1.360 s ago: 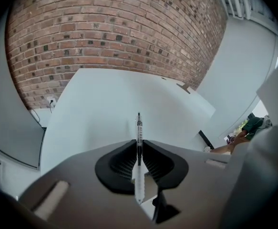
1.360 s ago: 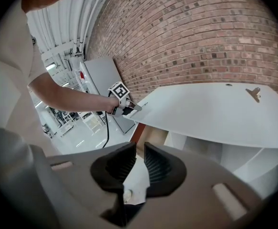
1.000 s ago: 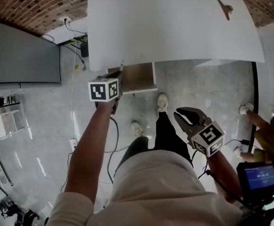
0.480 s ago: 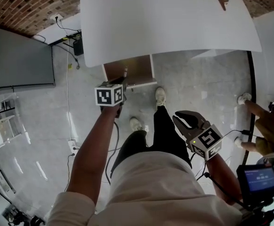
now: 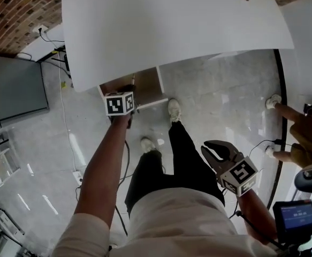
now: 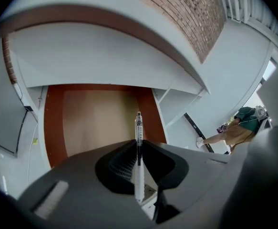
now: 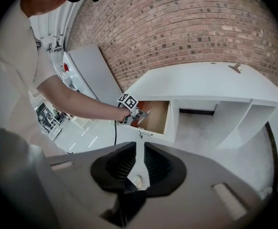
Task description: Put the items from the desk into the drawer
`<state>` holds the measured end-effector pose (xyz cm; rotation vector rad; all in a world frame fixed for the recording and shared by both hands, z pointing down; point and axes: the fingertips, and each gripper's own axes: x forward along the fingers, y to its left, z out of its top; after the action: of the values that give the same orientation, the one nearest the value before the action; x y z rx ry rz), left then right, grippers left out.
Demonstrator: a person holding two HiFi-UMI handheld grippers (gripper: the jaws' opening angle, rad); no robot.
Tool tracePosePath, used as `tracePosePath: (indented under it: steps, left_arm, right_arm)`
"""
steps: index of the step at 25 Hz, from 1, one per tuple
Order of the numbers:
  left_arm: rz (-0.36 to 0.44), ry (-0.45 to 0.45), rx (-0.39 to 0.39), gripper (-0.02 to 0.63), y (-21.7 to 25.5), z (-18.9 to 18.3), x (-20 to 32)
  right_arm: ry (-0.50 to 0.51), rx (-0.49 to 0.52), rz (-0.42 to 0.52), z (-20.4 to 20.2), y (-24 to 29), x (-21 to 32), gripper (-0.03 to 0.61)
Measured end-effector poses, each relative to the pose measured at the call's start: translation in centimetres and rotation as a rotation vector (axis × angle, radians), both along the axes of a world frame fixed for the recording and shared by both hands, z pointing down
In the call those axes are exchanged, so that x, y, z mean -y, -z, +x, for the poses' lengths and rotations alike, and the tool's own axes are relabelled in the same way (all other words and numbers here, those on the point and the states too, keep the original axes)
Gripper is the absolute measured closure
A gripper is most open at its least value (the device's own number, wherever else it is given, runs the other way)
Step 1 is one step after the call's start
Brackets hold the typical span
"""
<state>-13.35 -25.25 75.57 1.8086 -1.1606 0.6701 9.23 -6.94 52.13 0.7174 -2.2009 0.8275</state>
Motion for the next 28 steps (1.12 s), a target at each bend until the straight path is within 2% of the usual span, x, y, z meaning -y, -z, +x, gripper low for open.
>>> tracePosePath:
  steps: [5,13,20,25,28]
  left_arm:
    - [-0.008,0.059,0.013,0.565,-4.4,-0.7,2.2]
    - [-0.045,0.098,0.044,0.563,-9.5,-1.3,4.4]
    - [-0.072,0.121,0.069,0.558,-11.8,-1.6,4.5]
    - [-0.144,0.142,0.087,0.544,-13.3,-2.1,3.9]
    - [-0.155,0.14,0.086,0.529,-13.0,-2.2,3.7]
  right_arm:
    - [-0.014,-0.035,-0.031,2.0,-2.2,-1.3,0.537]
    - [-0.027,-0.068,-0.071,4.3,-4.7,-0.9,0.537]
    - [-0.035,-0.064,-0.093,4.9,-5.7,-1.7,0.537]
    - [-0.031,-0.061,-0.098,4.6,-5.5,-2.0,0.537]
    - [-0.031,-0.072,-0.104,4.8,-5.4,-1.9,0.537]
